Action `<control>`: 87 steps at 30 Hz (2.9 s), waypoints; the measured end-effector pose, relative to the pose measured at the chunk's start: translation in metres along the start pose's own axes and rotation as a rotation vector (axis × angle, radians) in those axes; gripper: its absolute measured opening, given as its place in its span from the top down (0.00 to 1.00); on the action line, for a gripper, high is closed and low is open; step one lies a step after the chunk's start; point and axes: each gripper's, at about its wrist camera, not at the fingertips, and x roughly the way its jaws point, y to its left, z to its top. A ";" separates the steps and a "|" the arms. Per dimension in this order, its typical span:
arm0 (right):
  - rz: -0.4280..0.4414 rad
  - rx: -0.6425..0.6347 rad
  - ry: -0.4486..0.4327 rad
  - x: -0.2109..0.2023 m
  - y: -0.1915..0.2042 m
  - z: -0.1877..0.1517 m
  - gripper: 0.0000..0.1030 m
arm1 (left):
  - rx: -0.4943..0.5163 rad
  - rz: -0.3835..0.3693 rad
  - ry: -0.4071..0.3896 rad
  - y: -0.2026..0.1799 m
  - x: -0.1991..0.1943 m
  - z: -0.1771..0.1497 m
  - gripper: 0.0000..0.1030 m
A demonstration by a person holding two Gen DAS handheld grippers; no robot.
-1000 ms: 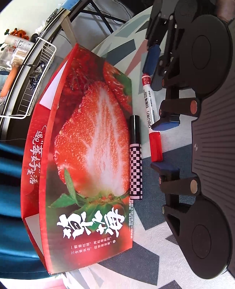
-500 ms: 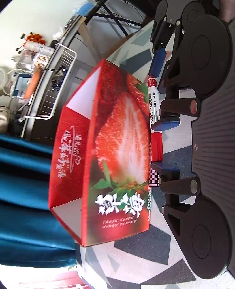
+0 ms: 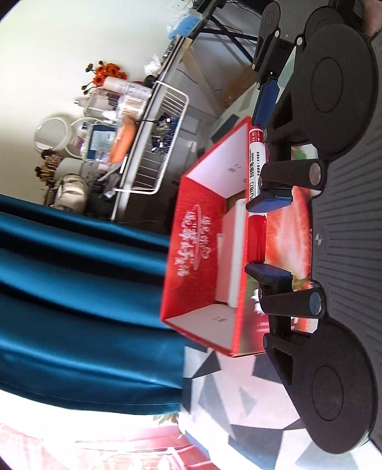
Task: Organize rigid objects
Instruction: 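Lower the marker into the red box and open the left gripper, then move the left tool to the black checkered pen and grasp it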
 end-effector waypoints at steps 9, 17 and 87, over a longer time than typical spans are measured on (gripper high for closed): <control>-0.024 -0.047 -0.025 0.028 -0.006 0.033 0.66 | -0.035 -0.033 0.064 0.010 0.036 0.030 0.61; 0.000 -0.005 0.032 0.066 -0.017 0.034 0.66 | -0.050 -0.026 0.117 0.023 0.066 0.031 0.61; 0.105 0.190 0.273 0.111 -0.002 -0.064 0.41 | -0.107 -0.045 0.359 0.058 0.111 -0.066 0.47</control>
